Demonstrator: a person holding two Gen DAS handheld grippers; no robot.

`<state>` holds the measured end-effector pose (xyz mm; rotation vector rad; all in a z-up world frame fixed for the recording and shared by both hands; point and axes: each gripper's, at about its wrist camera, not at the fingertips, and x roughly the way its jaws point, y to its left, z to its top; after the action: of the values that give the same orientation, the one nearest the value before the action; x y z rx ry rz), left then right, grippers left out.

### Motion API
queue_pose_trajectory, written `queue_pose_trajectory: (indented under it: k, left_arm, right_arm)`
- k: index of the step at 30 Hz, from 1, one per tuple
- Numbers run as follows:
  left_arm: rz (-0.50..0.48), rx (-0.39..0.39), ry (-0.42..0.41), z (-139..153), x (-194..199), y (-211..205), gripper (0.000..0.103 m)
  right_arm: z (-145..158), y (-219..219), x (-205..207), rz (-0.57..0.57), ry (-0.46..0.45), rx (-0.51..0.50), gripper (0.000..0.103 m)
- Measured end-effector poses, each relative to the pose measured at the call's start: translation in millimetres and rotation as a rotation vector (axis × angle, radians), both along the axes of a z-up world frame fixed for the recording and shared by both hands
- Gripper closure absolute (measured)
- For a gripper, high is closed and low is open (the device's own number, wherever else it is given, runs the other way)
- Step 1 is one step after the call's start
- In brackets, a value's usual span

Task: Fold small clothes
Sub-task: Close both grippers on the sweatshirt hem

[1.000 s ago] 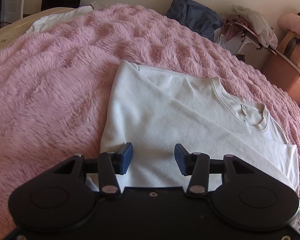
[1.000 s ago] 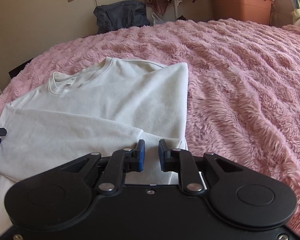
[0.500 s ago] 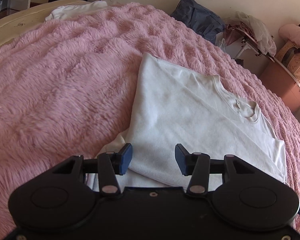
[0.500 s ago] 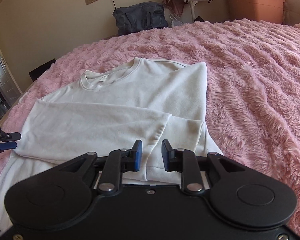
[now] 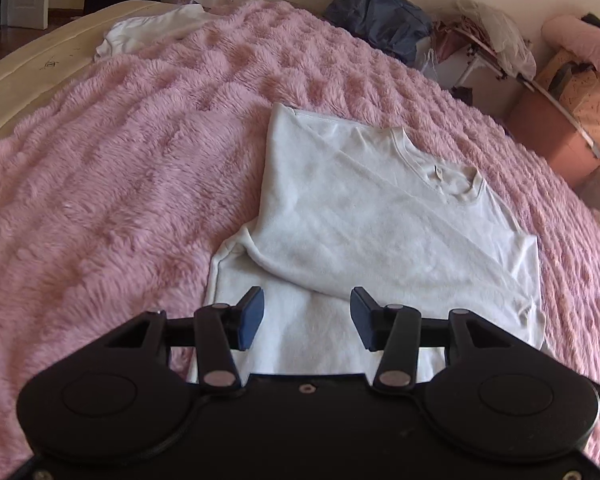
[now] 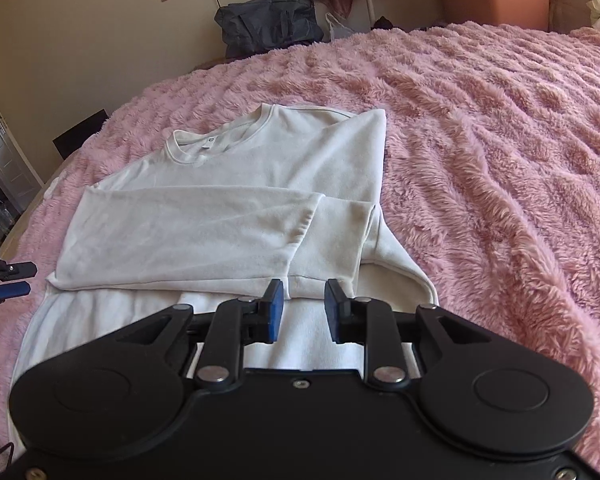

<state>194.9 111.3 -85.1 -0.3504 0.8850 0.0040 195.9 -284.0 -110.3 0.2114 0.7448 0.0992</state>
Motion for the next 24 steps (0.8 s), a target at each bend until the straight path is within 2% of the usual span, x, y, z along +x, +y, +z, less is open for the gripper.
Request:
queue_pose_trajectory:
  k: [2, 4, 7, 12, 17, 20, 24]
  left_arm:
    - [-0.065, 0.079, 0.038, 11.1, -24.4, -7.6, 0.052]
    - [-0.100, 0.109, 0.074, 17.0, -52.7, -9.3, 0.051]
    - [-0.109, 0.110, 0.124, 17.7, -88.8, -4.9, 0.051]
    - [-0.084, 0.086, 0.170, 9.4, -131.7, 9.1, 0.051]
    - [-0.074, 0.072, 0.289, -12.0, -151.6, 17.5, 0.051]
    - [-0.074, 0.025, 0.379, -32.1, -154.5, 24.6, 0.051]
    - [-0.073, 0.065, 0.397, -41.7, -161.1, 25.6, 0.051]
  right_arm:
    - [12.9, -2.4, -23.7, 0.029, 0.002, -0.027, 0.077]
    - [21.0, -5.2, -48.9, 0.056, 0.016, -0.067, 0.075]
    - [25.4, -9.9, -81.3, 0.076, 0.060, -0.112, 0.075]
    - [20.2, -21.5, -125.2, 0.076, 0.153, -0.124, 0.074]
    - [6.2, -28.8, -147.7, 0.056, 0.234, -0.127, 0.074]
    - [-4.8, -31.7, -153.1, 0.038, 0.308, -0.102, 0.074]
    - [-16.2, -28.1, -155.8, 0.039, 0.365, -0.112, 0.074]
